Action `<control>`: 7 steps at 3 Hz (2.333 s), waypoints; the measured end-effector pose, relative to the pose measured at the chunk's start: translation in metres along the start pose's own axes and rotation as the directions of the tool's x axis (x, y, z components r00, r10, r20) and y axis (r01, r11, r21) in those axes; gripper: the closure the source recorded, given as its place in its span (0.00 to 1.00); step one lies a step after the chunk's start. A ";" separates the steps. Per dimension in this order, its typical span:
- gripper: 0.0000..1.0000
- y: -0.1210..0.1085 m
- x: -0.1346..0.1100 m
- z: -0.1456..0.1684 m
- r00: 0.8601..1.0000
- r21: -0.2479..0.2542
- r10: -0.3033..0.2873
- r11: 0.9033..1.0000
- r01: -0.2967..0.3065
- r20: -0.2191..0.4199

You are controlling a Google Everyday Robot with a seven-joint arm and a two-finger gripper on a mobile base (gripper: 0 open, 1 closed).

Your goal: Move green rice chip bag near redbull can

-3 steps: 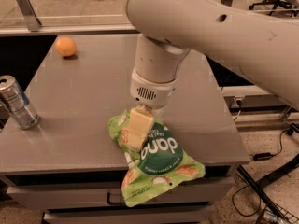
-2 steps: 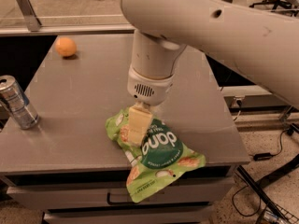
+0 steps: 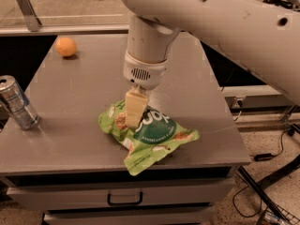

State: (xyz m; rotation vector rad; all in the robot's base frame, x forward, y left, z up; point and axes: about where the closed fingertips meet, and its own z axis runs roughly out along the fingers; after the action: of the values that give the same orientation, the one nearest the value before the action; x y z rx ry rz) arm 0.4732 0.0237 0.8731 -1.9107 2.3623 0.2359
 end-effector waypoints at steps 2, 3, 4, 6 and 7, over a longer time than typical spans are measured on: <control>1.00 -0.014 -0.059 -0.002 0.988 -0.022 -0.143 0.989 0.144 0.059; 1.00 -0.011 -0.084 -0.003 0.977 -0.022 -0.197 0.980 0.199 0.082; 1.00 -0.014 -0.107 -0.001 0.967 -0.015 -0.238 0.971 0.240 0.094; 1.00 -0.031 -0.143 0.019 0.955 -0.026 -0.277 0.959 0.282 0.107; 0.74 -0.023 -0.154 0.022 0.944 -0.028 -0.315 0.947 0.319 0.099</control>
Offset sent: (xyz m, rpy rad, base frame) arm 0.0309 0.0617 0.0129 0.0699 0.0039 0.1761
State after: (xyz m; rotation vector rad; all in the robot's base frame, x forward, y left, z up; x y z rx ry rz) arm 0.5279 0.1713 0.8765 -2.2093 1.9688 0.3427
